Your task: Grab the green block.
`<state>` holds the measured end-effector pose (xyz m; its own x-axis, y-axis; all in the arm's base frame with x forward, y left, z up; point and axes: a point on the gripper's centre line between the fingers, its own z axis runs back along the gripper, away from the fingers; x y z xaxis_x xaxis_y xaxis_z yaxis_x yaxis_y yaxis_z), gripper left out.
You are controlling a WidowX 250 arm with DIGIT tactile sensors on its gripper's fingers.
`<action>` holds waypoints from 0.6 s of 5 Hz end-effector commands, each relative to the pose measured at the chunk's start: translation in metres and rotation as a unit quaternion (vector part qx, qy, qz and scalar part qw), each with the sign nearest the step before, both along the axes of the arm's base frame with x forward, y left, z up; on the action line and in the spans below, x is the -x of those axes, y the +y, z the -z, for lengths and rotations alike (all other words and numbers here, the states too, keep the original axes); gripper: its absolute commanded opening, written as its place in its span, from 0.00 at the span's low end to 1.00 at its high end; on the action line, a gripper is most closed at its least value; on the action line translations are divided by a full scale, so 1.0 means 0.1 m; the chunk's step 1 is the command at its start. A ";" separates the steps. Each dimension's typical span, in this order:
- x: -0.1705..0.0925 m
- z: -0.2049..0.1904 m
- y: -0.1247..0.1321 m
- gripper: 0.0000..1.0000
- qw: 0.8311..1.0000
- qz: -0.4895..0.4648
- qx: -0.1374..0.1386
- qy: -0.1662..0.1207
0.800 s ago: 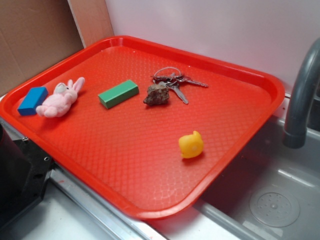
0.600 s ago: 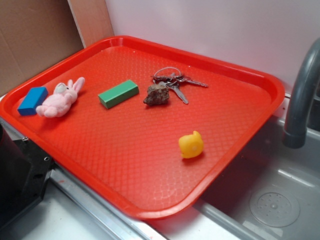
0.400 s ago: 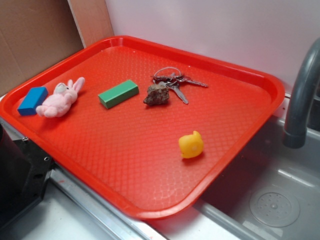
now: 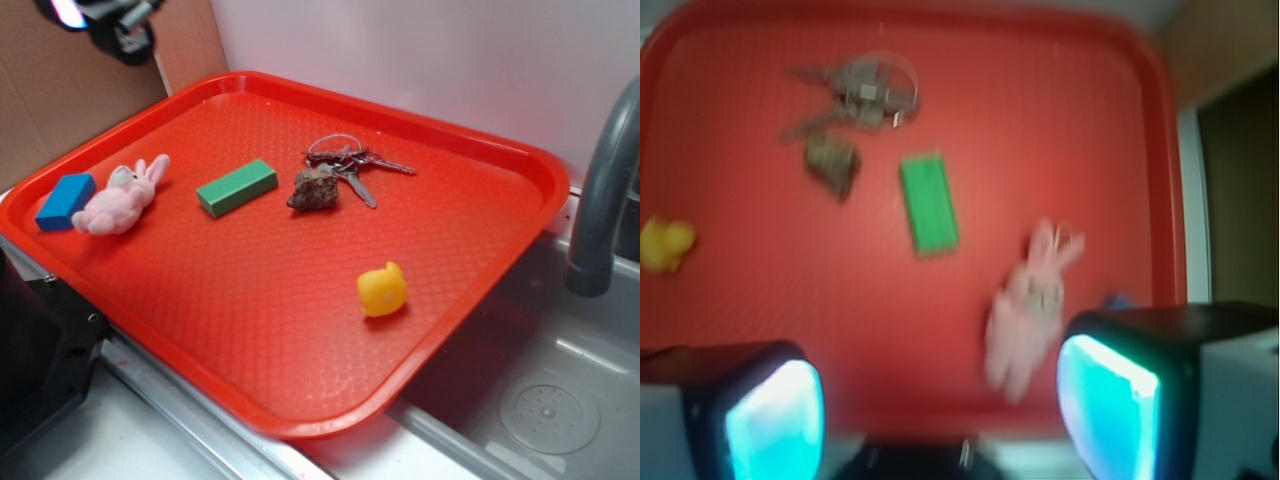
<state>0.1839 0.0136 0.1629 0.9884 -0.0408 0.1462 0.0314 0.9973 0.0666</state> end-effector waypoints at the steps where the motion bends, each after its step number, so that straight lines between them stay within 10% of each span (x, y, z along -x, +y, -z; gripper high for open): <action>1: -0.41 0.61 0.09 1.00 1.000 -0.004 -0.016 -0.006; 3: -0.47 1.11 0.12 1.00 1.000 0.019 0.020 0.014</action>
<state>0.2247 0.0235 0.0434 0.9927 -0.0823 0.0885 0.0809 0.9965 0.0187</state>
